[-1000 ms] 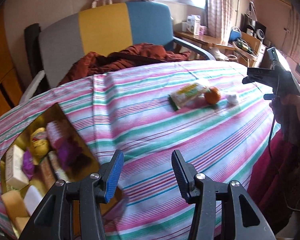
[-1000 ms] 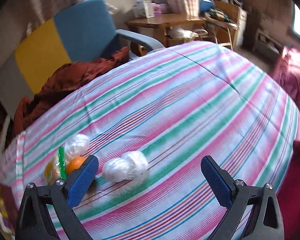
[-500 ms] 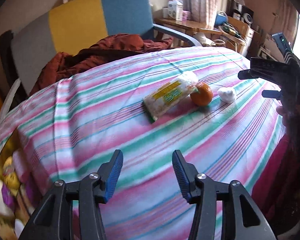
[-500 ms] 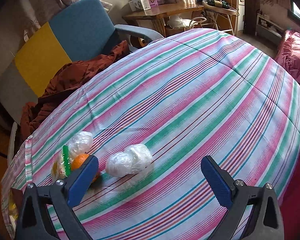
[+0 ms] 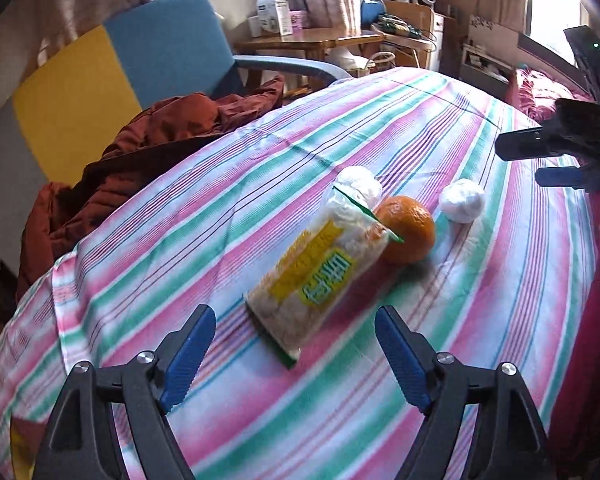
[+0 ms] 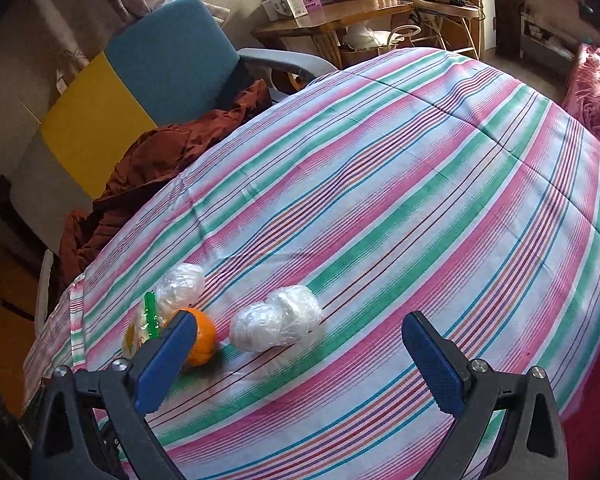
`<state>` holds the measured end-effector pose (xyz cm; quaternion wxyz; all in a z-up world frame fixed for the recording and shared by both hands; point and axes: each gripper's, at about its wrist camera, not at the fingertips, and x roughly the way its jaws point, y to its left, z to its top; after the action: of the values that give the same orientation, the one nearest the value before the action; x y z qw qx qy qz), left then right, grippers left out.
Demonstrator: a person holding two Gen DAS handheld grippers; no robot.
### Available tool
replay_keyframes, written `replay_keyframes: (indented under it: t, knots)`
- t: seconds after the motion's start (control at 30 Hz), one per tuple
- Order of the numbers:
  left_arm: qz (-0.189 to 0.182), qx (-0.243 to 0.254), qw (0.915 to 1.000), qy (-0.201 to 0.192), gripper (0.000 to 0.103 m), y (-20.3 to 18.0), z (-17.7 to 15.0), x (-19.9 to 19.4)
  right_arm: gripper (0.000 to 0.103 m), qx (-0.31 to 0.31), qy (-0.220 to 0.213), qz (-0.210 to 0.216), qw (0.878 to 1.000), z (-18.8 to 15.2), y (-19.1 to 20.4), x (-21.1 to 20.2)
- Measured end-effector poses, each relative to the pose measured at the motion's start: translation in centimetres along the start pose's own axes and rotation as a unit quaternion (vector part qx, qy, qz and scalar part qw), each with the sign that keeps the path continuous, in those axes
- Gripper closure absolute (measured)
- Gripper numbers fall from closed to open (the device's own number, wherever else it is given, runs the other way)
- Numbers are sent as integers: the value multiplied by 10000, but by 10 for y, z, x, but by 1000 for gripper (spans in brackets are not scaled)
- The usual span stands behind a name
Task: Organize objects
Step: 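Grasp the white WEIDAN snack bag with the left gripper, then lift the WEIDAN bag with the left gripper while right gripper grasps plastic-wrapped balls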
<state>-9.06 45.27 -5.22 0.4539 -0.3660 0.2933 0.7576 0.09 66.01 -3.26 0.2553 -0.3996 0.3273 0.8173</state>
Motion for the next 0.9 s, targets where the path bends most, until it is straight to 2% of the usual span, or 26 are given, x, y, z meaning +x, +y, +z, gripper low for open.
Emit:
replay_keyframes:
  t: [0.33,0.43,0.5,0.57,0.6,0.63,0.77,0.9]
  knots:
    - [-484,676,9965,117,18,7,22,36,0,-8,208,123,9997,-1,2,9]
    - [-634,660,9954,275,18,9,26,50,0,-11,229,126,9997,0,2,10]
    - [-765,483,9951,409,18,13,27,58,0,-21,255,115,9996,0,2,11]
    - [-967,147,9941,465,28,19,25,63,0,-19,269,89,9996,0,1,13]
    - [-919,42,9951,354,44,20,23,60,0,-22,272,70,9996,0,1,13]
    - [-841,-52,9959,321,49,20,21,57,0,-19,276,51,9996,0,0,14]
    - [-610,-566,9958,387,54,20,3,40,0,-16,302,-22,9995,1,-1,16]
    - [-363,-770,9955,426,59,8,-24,15,0,-43,272,-54,9996,2,-1,16]
